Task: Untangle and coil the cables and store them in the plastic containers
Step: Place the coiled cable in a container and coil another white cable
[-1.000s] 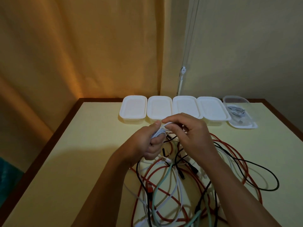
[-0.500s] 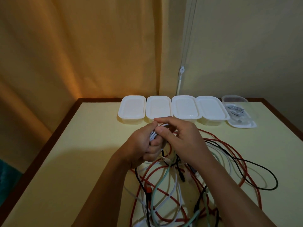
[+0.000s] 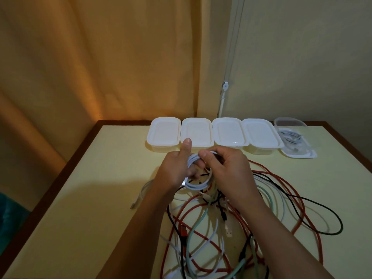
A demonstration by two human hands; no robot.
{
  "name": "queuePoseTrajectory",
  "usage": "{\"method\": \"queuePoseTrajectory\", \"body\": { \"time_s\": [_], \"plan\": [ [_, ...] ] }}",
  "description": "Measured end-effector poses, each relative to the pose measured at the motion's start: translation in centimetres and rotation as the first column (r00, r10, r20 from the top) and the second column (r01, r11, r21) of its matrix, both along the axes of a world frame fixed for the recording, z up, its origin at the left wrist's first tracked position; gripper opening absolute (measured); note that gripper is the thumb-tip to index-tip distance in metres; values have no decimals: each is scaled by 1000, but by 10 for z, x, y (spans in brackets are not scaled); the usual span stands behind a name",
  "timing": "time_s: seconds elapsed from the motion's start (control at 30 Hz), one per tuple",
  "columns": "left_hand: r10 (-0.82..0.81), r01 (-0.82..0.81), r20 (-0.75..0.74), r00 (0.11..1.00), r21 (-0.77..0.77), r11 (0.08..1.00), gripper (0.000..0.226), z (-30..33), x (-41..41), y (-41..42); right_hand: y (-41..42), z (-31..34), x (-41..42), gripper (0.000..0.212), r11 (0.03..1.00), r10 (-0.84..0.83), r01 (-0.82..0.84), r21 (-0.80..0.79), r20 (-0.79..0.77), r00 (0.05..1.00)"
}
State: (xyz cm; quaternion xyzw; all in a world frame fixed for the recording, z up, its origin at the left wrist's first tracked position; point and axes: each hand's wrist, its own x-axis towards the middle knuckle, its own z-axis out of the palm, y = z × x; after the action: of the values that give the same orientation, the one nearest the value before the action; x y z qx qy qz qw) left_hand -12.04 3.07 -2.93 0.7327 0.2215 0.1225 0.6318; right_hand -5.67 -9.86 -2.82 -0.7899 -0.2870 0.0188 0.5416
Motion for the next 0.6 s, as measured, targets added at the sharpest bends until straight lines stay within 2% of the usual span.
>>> {"method": "queuePoseTrajectory", "body": {
  "time_s": [0.17,0.3,0.33,0.4,0.47,0.6],
  "plan": [
    [-226,237,82,971,-169,957,49,-9,-2,10,-4,1,5,21,990,-130,131,60,-14,991],
    [-146,167,92,985,-294,941,40,-7,2,4,-3,-2,3,23,987,-140,140,79,-13,990],
    [-105,120,72,992,-258,959,40,-6,3,4,-1,-3,2,24,988,-144,144,64,2,990],
    [-18,20,33,999,-83,996,39,-6,5,5,1,-8,1,22,986,-169,168,23,47,985],
    [38,-40,39,999,52,998,39,-7,6,5,3,-8,0,21,980,-199,201,-15,90,976],
    [72,-78,65,995,88,993,38,-2,5,0,2,-1,-3,6,974,-225,221,57,68,972]
  ]
}}
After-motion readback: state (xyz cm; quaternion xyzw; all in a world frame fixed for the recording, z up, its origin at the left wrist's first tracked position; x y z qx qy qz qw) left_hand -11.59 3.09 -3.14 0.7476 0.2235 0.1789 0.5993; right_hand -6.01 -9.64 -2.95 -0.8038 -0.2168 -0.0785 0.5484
